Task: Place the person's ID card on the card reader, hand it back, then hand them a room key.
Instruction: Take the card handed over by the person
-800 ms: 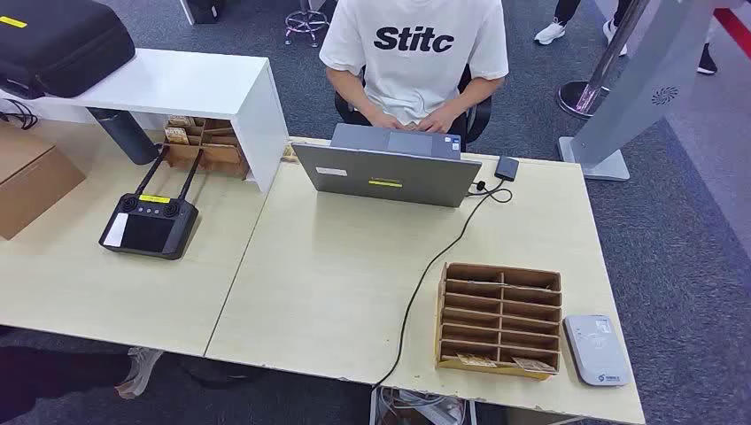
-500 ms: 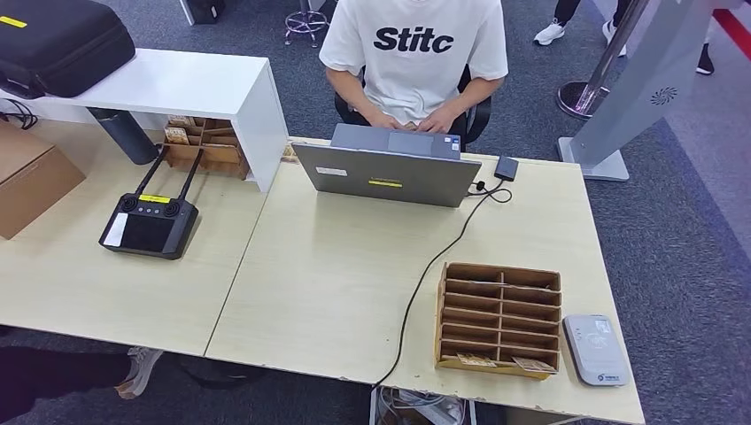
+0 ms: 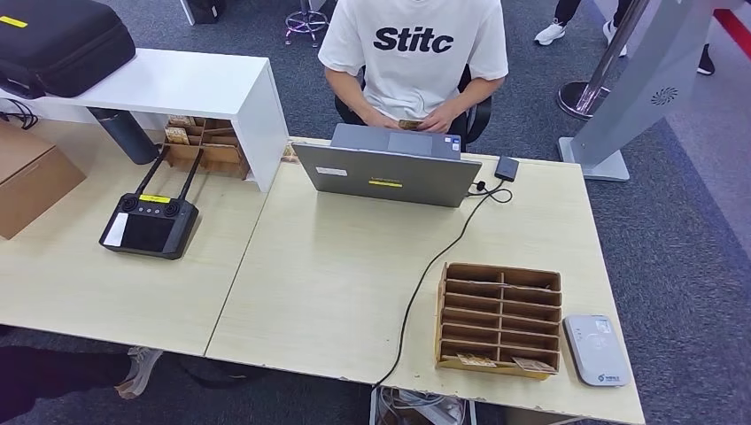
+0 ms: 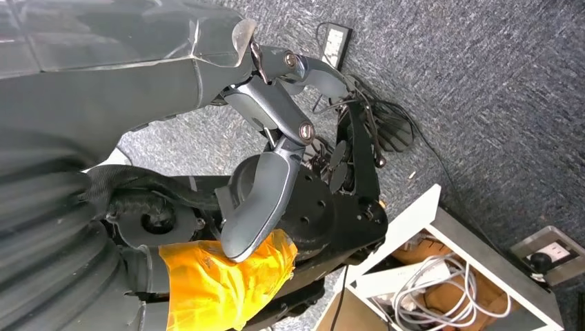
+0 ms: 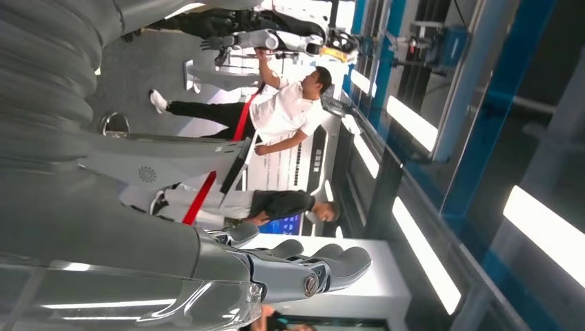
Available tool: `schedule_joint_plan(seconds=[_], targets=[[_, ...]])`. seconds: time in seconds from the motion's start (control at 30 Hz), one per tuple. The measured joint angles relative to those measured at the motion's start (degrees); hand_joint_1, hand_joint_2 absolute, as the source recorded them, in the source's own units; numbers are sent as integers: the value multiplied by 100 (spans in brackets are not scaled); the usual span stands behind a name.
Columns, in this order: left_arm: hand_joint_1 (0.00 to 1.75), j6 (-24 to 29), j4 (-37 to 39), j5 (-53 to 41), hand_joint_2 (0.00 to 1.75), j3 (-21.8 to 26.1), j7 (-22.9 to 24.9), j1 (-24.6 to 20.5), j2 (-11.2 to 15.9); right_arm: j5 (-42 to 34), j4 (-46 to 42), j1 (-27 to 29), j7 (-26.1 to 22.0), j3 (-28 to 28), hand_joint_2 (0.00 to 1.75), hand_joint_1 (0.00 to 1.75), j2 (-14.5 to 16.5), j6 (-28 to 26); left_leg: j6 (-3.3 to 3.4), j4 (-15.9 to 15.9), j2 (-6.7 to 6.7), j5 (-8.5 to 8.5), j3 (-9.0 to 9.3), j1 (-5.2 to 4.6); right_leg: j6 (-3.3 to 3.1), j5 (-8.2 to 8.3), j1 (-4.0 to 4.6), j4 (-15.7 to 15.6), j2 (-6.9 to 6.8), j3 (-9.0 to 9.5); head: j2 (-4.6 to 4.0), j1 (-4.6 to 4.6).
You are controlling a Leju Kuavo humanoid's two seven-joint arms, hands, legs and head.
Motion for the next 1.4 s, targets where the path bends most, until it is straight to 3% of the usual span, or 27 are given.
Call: schedule_joint_plan(seconds=[0.23, 0.4, 0.57, 0.73, 0.97, 1.23, 1.4], targets=[[0, 60, -90, 68, 175, -107, 64, 57, 0, 1427, 5, 96, 188, 655, 175, 0, -530, -665, 0, 0, 0, 0, -1, 0, 0, 0, 0, 0, 0, 1, 0, 0], [0, -97, -120, -77, 175, -111, 216, 55, 2, 2484, 137, -62, 716, 1202, 175, 0, -965, -1001, 0, 0, 2, 0, -1, 0, 0, 1, 0, 0, 2, 1, 0, 0], [0, -448, -113, -263, 175, -42, 251, -20, 2, 3480, 446, -615, 1331, 1862, 175, 0, -1438, -1153, -1, 0, 2, 3, -1, 0, 2, 6, 0, 1, 2, 4, 0, 0], [0, -901, 60, -522, 175, 199, 216, -273, 2, 3967, 858, -1579, 1788, 2543, 175, 0, -1900, -1007, -4, 1, 1, 10, 3, 0, 2, 12, 0, 2, 4, 5, 0, 0], [0, -1688, 604, -1206, 175, 707, 68, -740, 3, 4150, 1712, -3317, 2315, 3485, 175, 0, -2316, -190, -3, 1, 2, 22, -1, 0, -1, 20, -1, 6, 5, 4, 0, 0], [0, -2545, 1890, -2415, 175, 1723, -578, -1643, 158, 4641, 3416, -5877, 3070, 4773, 175, 0, -2267, 607, -11, 1, -10, 39, -4, 1, -4, 30, 0, 14, -3, 1, 0, 0], [0, -2638, 2734, -2714, 175, 2010, -901, -2062, 364, 4813, 4650, -6927, 3345, 5385, 175, 0, -1957, 858, -13, 1, -13, 42, -4, 3, -3, 31, 2, 15, -5, 0, 0, 1]])
